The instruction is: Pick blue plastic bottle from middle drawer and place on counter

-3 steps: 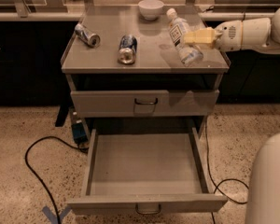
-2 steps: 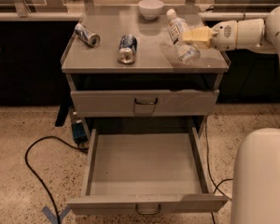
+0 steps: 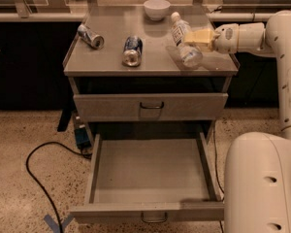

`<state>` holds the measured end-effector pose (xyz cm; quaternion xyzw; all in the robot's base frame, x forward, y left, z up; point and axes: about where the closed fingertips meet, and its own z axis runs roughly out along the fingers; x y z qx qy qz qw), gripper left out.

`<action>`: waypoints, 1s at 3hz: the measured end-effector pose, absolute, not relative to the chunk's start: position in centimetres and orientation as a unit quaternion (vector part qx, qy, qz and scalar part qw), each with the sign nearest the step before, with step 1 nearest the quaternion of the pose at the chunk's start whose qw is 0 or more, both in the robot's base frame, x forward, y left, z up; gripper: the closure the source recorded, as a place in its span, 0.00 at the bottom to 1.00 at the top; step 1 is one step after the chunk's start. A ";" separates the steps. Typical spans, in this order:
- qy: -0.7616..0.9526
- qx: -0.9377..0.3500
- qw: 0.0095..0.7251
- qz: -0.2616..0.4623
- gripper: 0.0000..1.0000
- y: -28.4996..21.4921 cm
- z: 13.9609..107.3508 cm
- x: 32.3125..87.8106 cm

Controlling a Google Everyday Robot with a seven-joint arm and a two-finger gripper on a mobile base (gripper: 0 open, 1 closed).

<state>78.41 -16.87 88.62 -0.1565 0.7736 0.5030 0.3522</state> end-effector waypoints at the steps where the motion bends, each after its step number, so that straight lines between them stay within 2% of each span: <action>1: 0.783 -0.135 0.350 0.496 1.00 -16.6 88.1 79.7; 3: 0.782 -0.132 0.354 0.496 1.00 -16.5 88.0 80.2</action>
Offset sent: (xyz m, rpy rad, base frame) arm 0.0114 0.0019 -0.0048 -0.0060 0.0237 -0.0336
